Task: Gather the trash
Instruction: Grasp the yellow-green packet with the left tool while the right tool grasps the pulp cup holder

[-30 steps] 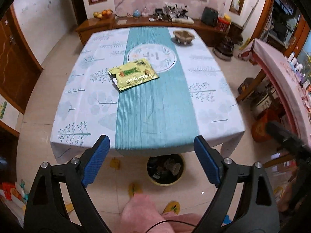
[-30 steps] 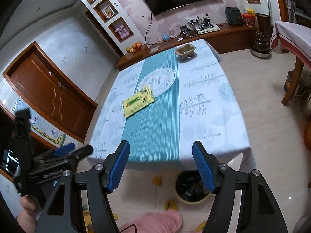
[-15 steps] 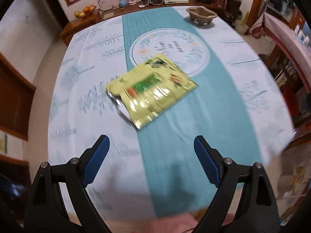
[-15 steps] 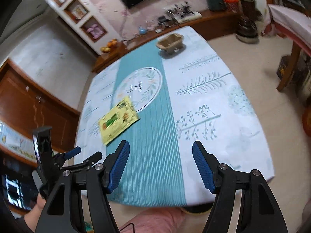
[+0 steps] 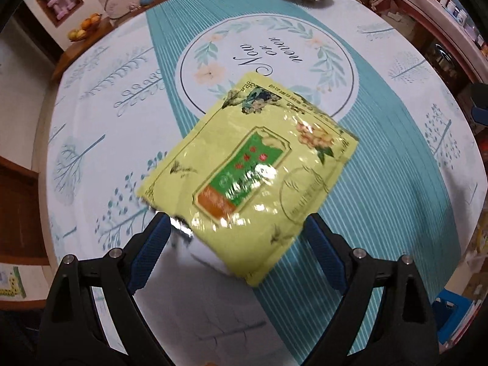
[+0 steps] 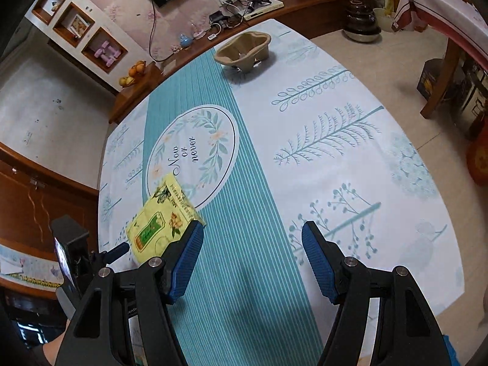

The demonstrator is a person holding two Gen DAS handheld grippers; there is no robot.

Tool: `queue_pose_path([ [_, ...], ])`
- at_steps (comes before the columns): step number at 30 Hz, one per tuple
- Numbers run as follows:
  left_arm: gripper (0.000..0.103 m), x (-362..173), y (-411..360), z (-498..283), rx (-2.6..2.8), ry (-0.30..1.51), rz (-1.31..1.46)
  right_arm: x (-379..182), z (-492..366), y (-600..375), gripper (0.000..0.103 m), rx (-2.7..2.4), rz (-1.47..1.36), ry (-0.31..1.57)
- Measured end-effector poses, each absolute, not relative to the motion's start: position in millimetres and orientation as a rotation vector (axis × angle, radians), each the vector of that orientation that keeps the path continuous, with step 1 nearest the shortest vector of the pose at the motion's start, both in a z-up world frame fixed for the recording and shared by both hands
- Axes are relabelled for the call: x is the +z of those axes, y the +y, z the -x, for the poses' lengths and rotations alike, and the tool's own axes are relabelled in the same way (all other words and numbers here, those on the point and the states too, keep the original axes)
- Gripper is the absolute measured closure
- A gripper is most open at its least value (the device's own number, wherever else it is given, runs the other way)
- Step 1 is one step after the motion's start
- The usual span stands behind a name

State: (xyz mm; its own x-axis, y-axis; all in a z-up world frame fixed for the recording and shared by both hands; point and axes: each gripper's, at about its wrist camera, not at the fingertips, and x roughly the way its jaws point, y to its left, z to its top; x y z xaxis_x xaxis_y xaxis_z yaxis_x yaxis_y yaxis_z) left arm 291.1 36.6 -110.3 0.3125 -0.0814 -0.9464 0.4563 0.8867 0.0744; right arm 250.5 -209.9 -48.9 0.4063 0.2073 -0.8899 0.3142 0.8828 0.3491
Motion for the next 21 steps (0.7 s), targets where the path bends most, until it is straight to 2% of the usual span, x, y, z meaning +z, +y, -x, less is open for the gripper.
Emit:
queue_pose_path([
  [7,0.015,-121,29,-326,-0.429,1.231,-0.398,-56,-278,-207,0.035,-0.094,-0.517,1.169],
  [9,0.008,-126,27,-338,-0.447,1.244,-0.408,-56,-285,-207,0.035,-0.096,-0.514,1.167],
  [13,0.0,-135,31,-363,-0.47,1.287,-0.376,-60,-299,-207,0.035,-0.103,-0.518,1.168],
  [21,0.001,-142,42,-398,-0.438,1.354,-0.31,-66,-317,-203,0.035,-0.094,-0.527,1.177],
])
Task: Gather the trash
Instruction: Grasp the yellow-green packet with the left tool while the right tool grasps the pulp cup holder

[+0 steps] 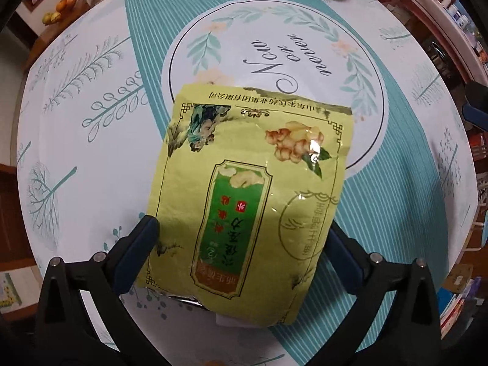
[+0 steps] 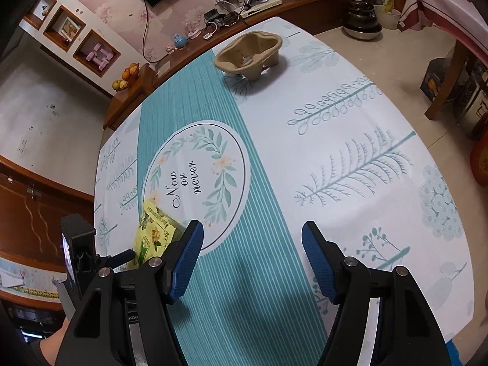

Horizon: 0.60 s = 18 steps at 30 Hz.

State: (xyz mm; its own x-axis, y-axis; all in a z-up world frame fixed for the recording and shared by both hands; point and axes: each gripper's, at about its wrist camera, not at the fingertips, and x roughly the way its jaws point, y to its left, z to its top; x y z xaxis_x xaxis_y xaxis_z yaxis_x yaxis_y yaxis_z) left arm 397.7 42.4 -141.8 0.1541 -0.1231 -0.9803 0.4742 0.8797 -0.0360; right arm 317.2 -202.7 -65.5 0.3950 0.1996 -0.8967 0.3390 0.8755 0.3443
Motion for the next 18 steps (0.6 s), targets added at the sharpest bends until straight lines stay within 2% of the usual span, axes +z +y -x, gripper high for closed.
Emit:
queue_pose_path([
  [2,0.003,-141,43,-401,-0.429,1.361,-0.305,-65,-323,-201,0.035,-0.088,-0.517,1.174],
  [3,0.01,-139,44,-402,-0.429,1.357,-0.302,-65,-325,-200,0.035,-0.087,-0.516,1.173],
  [4,0.023,-136,45,-404,-0.433,1.348,-0.301,-66,-329,-200,0.035,-0.081,-0.519,1.173],
  [5,0.032,-132,44,-398,-0.44,1.337,-0.298,-66,-333,-200,0.035,-0.077,-0.524,1.171],
  [7,0.064,-122,42,-390,-0.45,1.332,-0.28,-67,-342,-199,0.035,-0.071,-0.529,1.168],
  [8,0.067,-120,45,-396,-0.454,1.343,-0.259,-67,-345,-199,0.035,-0.071,-0.532,1.166],
  [12,0.09,-106,57,-418,-0.448,1.331,-0.159,-70,-369,-197,0.035,-0.07,-0.544,1.157],
  [18,0.094,-76,60,-458,-0.437,1.236,-0.086,-77,-412,-215,0.035,-0.12,-0.611,1.129],
])
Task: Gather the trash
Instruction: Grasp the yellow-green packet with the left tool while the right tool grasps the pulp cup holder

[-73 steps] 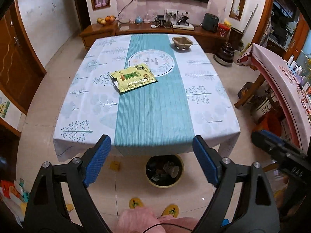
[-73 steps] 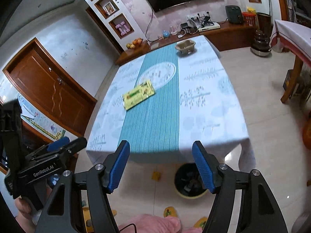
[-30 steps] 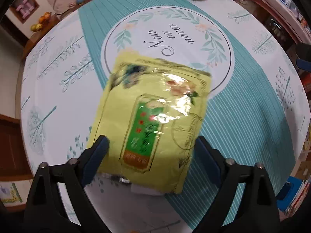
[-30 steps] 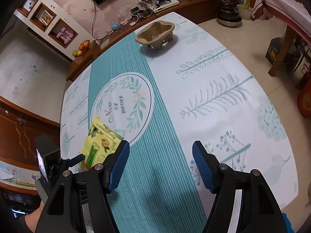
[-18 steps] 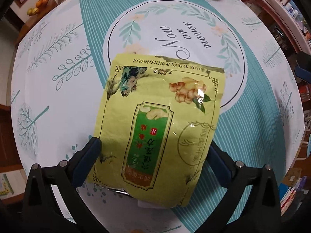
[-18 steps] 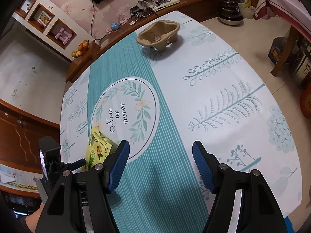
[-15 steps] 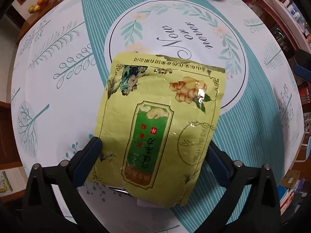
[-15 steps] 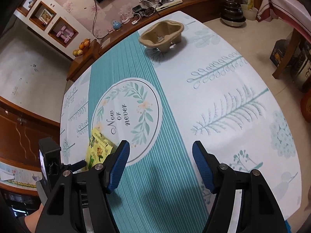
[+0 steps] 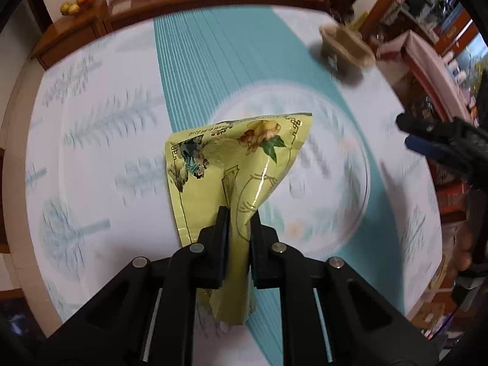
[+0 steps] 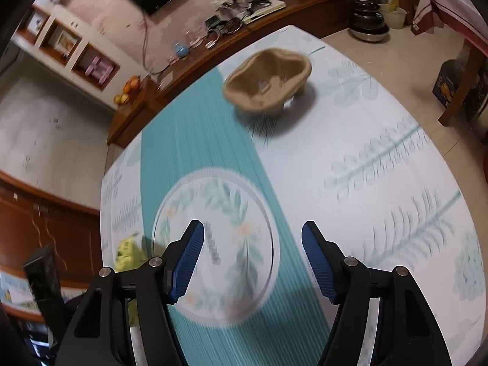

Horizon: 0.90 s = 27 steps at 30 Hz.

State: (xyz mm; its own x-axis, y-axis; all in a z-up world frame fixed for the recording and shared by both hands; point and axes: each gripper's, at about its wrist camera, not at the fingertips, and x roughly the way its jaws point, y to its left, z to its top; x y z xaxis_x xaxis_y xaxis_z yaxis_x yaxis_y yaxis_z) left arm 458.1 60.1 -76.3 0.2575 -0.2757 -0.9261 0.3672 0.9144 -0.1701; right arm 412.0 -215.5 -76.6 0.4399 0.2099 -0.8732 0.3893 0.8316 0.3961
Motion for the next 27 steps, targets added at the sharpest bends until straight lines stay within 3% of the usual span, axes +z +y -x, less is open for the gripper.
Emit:
queue_pose_path([
  [10,0.094,-57,47,-525,-0.373,1.14,0.011,-96,-496,-270,0.035,-0.259,-0.724,1.07],
  [15,0.094,-67,47,-535,-0.353,1.153,0.054,-116,-524,-277,0.041,-0.274,-0.723,1.091],
  [18,0.094,-72,46,-534,-0.347,1.162,0.067,-130,-534,-280,0.056,-0.278,-0.767,1.096],
  [20,0.094,-74,46,-532,-0.344,1.165,0.07,-139,-537,-280,0.075,-0.277,-0.791,1.1],
  [22,0.094,-75,45,-529,-0.34,1.167,0.076,-144,-539,-280,0.087,-0.273,-0.803,1.092],
  [27,0.094,-78,45,-521,-0.339,1.174,0.088,-139,-533,-276,0.092,-0.253,-0.776,1.053],
])
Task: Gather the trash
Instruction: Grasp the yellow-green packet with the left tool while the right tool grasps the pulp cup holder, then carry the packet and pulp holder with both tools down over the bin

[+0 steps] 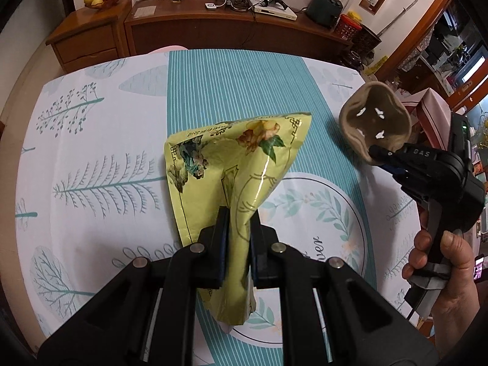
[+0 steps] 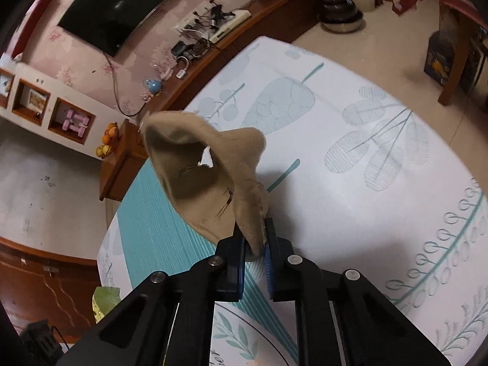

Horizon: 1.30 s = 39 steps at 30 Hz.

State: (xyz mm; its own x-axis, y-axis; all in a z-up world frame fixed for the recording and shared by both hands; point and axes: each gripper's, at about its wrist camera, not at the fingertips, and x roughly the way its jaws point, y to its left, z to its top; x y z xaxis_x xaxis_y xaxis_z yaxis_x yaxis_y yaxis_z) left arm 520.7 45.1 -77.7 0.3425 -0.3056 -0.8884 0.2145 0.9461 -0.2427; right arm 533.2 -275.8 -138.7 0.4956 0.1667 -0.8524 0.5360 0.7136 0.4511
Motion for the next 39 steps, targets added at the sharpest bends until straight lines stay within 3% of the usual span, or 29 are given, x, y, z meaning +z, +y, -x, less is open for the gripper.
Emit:
queue_pose_path([
  [8,0.094,-65,43,-485,-0.341,1.168,0.096,-107,-488,-266,0.093,-0.183,-0.723,1.02],
  [15,0.094,-43,37,-415,-0.342,1.155,0.094,-76,-395,-254,0.093,-0.095,-0.709,1.029],
  [30,0.094,-1,-8,-136,-0.317,1.085,0.196,-4,-111,-259,0.093,0.124,-0.515,1.049],
  [39,0.094,-8,-48,14,-0.331,1.194,0.201,-7,47,-287,0.093,0.167,-0.498,1.159],
])
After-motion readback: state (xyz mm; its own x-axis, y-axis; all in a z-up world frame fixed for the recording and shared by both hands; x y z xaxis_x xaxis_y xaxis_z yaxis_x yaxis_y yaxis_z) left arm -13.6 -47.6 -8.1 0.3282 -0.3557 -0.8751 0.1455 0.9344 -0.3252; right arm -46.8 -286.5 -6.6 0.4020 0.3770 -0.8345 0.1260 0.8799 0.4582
